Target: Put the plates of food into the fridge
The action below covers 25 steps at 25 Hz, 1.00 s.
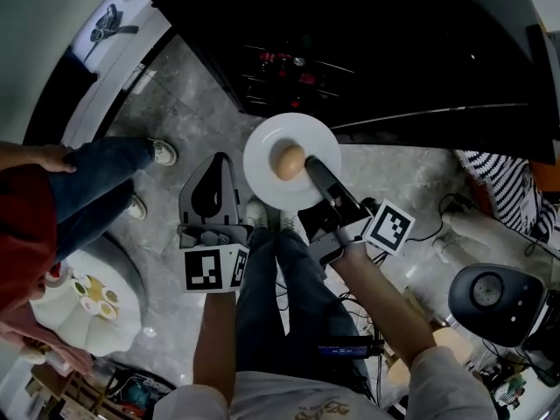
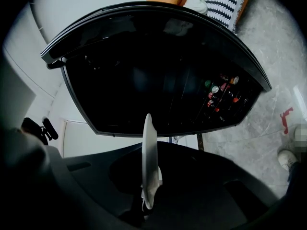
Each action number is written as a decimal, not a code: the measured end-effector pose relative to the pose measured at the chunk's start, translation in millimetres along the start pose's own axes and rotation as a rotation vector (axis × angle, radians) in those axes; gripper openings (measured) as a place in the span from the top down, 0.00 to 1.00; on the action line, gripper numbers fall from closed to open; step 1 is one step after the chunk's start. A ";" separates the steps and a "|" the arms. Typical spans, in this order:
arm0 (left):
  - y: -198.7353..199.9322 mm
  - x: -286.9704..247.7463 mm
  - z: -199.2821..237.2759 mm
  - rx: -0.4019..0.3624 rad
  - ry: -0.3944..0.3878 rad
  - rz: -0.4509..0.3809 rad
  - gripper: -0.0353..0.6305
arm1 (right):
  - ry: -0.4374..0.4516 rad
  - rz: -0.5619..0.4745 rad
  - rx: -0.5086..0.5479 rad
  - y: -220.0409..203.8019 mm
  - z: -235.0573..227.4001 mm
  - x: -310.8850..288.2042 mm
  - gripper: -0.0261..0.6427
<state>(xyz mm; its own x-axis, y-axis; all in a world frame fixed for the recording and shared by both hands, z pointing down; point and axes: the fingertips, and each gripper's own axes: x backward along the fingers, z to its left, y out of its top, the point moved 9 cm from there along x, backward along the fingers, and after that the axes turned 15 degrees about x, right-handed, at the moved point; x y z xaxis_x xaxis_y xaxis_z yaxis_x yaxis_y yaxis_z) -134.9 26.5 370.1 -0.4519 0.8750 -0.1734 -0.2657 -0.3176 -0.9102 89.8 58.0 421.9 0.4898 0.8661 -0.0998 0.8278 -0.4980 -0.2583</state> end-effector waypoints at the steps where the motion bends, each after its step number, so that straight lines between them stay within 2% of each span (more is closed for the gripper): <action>1: -0.2 -0.3 0.2 0.001 0.001 0.000 0.94 | 0.000 0.002 -0.001 -0.3 0.0 -1.0 0.93; 25: -14.5 -33.8 10.8 -0.012 -0.003 0.026 0.94 | -0.022 -0.033 0.021 24.1 -24.1 -45.1 0.93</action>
<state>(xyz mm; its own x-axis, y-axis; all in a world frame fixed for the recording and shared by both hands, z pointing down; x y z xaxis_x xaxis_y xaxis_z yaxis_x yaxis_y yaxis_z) -125.0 -2.4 393.2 -0.4610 0.8654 -0.1964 -0.2438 -0.3363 -0.9096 94.2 5.9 443.4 0.4563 0.8827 -0.1119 0.8373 -0.4686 -0.2818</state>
